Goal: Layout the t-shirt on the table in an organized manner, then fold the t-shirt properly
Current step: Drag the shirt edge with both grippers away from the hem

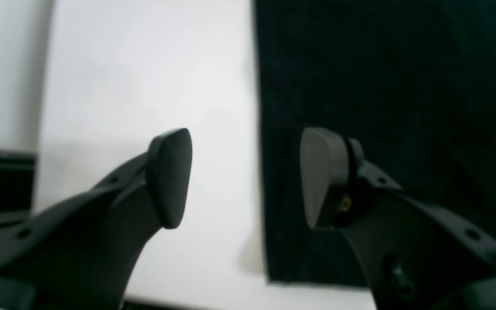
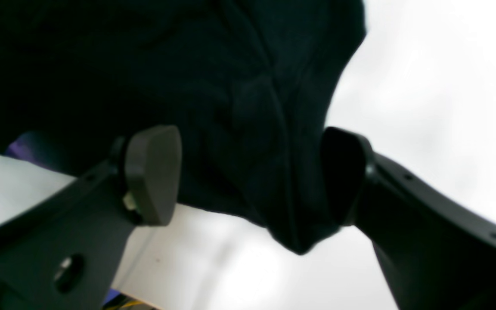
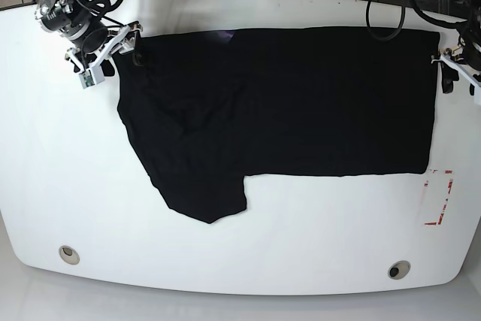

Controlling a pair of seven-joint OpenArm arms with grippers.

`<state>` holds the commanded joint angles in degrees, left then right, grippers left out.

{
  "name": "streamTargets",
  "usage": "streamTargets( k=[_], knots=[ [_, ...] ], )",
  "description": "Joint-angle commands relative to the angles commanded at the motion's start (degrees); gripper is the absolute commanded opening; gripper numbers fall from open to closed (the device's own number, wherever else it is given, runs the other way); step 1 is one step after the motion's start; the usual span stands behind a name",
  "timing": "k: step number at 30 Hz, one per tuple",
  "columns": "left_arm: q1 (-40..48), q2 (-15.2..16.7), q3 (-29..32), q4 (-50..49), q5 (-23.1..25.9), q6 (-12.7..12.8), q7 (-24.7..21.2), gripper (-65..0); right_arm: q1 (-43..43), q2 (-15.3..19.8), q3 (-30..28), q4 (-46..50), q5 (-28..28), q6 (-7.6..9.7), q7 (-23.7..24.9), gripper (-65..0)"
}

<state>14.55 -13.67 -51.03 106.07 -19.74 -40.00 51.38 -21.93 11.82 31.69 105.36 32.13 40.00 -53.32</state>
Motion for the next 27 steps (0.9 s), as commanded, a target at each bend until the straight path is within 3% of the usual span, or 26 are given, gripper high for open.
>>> streamTargets(
  k=[9,18,27],
  knots=[
    [3.25,0.35,-1.76,-0.26,0.0,0.0,0.0,-27.9,0.18,0.0,-0.18,-5.27,-4.57,0.0,4.57,-17.8],
    [5.19,4.04,-0.88,-1.14,0.26,0.0,0.0,-27.9,0.35,0.09,-0.26,-9.76,-4.66,0.0,7.03,-18.9],
    [5.19,4.04,1.58,-10.2,0.44,0.0,-0.26,-27.9,0.09,-0.09,-0.35,-9.76,-4.66,0.0,7.12,-38.8]
  ],
)
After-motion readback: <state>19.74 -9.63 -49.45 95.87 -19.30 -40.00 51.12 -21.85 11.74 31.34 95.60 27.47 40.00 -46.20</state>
